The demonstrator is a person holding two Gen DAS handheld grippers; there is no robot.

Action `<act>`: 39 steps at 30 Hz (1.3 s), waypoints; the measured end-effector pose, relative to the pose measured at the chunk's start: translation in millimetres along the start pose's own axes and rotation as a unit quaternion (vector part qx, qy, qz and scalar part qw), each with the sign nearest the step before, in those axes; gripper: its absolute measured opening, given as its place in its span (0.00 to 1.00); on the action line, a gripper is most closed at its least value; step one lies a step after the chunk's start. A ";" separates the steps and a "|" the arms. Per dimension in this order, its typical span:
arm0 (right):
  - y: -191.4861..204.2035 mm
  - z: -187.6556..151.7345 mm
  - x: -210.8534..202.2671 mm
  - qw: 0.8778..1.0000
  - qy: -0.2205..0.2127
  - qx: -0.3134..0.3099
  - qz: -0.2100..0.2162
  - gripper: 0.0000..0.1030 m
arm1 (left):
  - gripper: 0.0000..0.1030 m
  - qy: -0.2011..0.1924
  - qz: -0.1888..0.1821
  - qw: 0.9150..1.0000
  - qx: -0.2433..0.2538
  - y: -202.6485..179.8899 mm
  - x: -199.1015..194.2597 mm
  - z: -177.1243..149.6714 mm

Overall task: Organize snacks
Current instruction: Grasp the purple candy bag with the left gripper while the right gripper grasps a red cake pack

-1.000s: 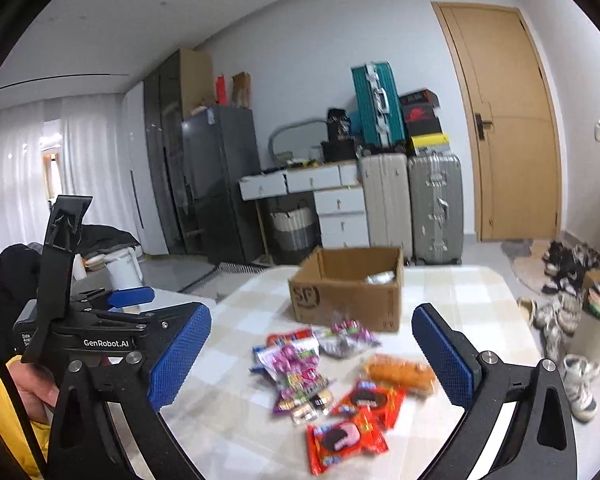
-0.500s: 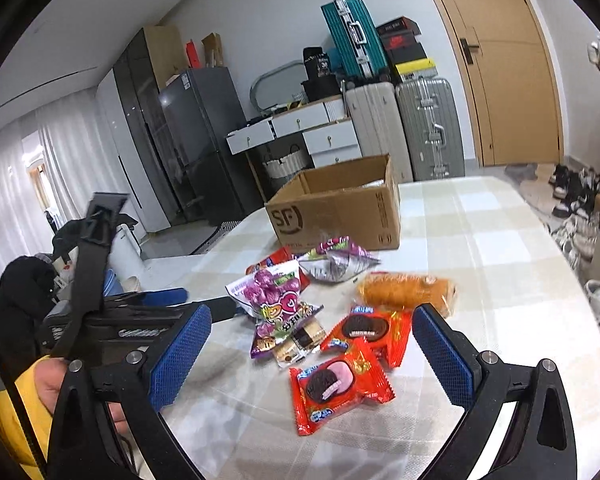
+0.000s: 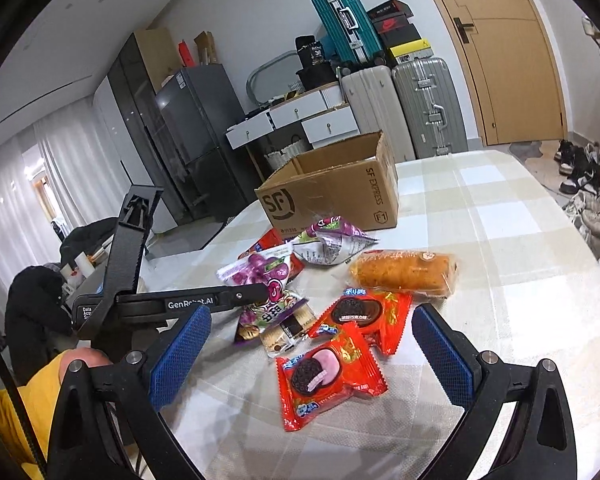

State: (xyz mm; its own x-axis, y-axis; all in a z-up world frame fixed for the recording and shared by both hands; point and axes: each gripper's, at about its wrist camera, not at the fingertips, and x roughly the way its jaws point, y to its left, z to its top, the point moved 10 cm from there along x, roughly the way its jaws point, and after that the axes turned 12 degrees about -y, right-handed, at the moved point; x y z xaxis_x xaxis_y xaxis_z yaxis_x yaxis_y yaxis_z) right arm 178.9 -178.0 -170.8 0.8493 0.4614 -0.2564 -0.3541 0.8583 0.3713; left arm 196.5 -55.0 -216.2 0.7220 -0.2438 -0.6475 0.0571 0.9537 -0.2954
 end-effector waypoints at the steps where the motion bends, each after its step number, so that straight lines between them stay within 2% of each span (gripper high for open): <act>1: -1.3 -0.5 -0.6 1.000 0.000 0.002 -0.001 0.99 | 0.29 -0.001 -0.005 1.000 -0.003 0.3 1.7 0.8; 13: -2.4 -5.5 1.8 1.000 0.012 0.010 0.002 0.99 | 0.24 0.007 -0.017 1.000 -0.012 10.3 -4.9 -3.8; 21: 3.8 -33.2 19.0 0.997 0.079 -0.003 0.005 0.99 | 0.24 -0.003 -0.022 0.999 -0.025 27.3 -23.7 -6.0; 30: -5.6 -70.3 48.2 0.986 0.158 -0.023 -0.038 0.99 | 0.24 -0.009 -0.033 0.999 -0.037 51.9 -46.3 -17.9; 32: -8.6 -77.4 52.7 0.984 0.172 -0.026 -0.047 0.96 | 0.24 -0.010 -0.036 0.999 -0.035 53.5 -48.8 -19.0; 33: -9.8 -79.3 54.0 0.983 0.176 -0.028 -0.051 0.90 | 0.24 -0.010 -0.037 0.999 -0.036 54.4 -49.6 -19.5; 34: -8.9 -77.8 53.3 0.983 0.172 -0.037 -0.055 0.74 | 0.24 -0.010 -0.039 0.998 -0.038 55.1 -50.4 -19.5; 38: -7.5 -79.0 54.7 0.981 0.177 -0.051 -0.055 0.69 | 0.24 -0.011 -0.041 0.998 -0.041 57.9 -52.6 -19.8; 39: -6.7 -79.1 53.9 0.982 0.177 -0.048 -0.051 0.65 | 0.24 -0.012 -0.042 0.998 -0.041 57.9 -53.4 -19.9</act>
State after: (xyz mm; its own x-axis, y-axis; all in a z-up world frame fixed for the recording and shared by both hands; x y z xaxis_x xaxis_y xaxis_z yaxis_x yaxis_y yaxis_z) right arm 196.1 -141.1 -257.7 0.6993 0.4058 -0.5885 -0.3239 0.9138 0.2451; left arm 147.5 9.7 -212.7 0.7327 -0.3179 -0.6017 0.0621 0.9117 -0.4061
